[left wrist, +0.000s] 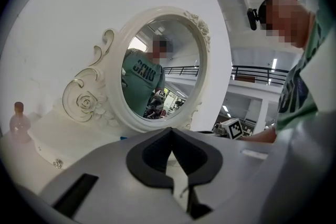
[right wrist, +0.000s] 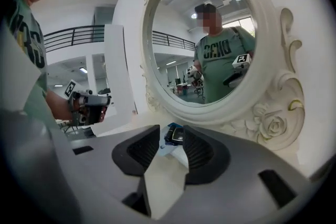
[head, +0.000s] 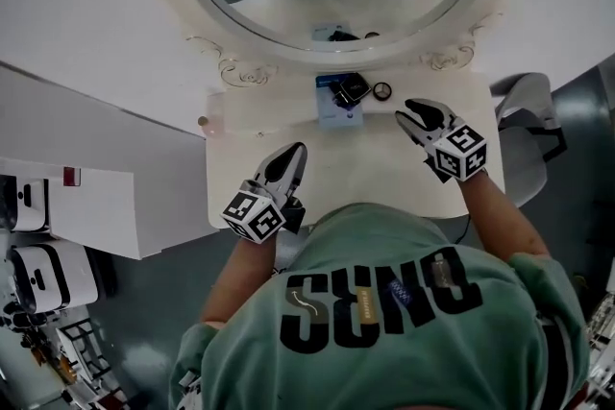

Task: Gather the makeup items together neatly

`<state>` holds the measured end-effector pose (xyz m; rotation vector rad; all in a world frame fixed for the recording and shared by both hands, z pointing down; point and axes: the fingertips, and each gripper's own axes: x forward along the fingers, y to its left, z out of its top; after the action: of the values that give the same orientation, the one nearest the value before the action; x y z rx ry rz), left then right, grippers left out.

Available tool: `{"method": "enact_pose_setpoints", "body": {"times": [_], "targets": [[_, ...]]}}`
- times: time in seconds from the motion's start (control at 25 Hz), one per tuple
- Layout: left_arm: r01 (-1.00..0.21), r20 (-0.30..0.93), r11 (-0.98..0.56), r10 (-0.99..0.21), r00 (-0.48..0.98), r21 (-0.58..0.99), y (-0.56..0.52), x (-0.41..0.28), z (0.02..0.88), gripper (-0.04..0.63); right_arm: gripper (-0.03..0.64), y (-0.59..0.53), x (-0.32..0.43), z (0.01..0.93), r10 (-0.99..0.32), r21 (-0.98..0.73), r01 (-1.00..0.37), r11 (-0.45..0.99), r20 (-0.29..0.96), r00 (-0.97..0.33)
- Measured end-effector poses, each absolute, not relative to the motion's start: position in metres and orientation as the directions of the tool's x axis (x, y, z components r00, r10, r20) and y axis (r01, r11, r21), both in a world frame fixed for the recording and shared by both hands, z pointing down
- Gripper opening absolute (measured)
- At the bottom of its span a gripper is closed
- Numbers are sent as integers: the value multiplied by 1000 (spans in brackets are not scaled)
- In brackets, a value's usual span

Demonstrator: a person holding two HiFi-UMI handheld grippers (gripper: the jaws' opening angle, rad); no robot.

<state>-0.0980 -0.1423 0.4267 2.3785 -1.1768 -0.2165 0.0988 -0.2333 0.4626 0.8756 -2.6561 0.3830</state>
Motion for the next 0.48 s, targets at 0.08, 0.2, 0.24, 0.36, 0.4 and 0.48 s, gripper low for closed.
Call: {"method": "enact_pose_setpoints", "body": {"times": [0.08,0.2,0.24,0.36,0.4,0.48], "targets": [[-707,78,-515,-780,621,484,-151,-98,434,0,150,-254,90,484,-517,-116,-612,782,427,-741],[-703,93,-517,-770,631,489,-163,-99,443,0,223,-286,82,523,-509,-77,-629,774,514,-690],[-701,100,-518,-766,635,489,-165,-99,446,0,241,-295,80,536,-505,-72,-636,769,540,-673],[-697,117,-523,-753,647,491,-168,-101,455,0,273,-312,74,568,-487,-68,-646,760,599,-636],[-696,123,-523,-750,650,492,-169,-102,458,0,273,-316,73,576,-482,-68,-648,759,611,-628],[-695,133,-522,-745,654,495,-170,-104,464,0,273,-323,72,587,-481,-70,-659,749,627,-613]]}}
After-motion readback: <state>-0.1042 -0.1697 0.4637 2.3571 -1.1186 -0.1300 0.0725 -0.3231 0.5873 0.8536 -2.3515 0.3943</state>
